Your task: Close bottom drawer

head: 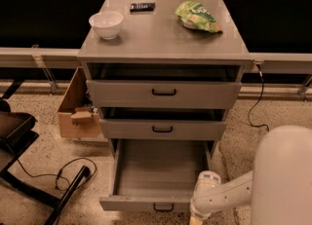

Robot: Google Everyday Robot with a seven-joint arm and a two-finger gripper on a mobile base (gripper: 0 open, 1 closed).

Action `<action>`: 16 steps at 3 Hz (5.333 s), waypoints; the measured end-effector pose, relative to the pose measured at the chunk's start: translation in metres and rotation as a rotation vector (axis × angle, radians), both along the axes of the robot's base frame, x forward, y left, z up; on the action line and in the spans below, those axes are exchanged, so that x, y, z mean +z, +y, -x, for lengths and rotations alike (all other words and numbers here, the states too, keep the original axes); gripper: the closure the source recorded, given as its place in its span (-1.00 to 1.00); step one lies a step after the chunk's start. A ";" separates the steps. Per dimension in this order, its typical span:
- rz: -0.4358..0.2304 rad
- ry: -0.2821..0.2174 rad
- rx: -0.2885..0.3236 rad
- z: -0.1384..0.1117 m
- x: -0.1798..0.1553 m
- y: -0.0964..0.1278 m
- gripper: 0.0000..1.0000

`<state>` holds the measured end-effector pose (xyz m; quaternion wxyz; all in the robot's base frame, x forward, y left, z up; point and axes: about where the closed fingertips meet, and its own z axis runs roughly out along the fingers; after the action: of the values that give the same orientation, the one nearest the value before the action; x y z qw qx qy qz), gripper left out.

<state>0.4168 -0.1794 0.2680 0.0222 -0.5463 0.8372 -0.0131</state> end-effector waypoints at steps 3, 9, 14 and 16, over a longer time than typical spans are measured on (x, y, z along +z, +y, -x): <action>-0.135 0.032 0.025 -0.018 -0.167 0.008 1.00; -0.182 -0.244 0.086 -0.145 -0.126 0.013 1.00; -0.225 -0.506 0.101 -0.320 -0.118 0.025 1.00; -0.249 -0.452 0.205 -0.284 -0.104 0.041 1.00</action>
Offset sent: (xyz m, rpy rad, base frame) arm 0.0109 -0.0040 -0.1916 0.1471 0.0561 0.0438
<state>0.7004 -0.1389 0.1645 0.2769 -0.6043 0.7465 -0.0293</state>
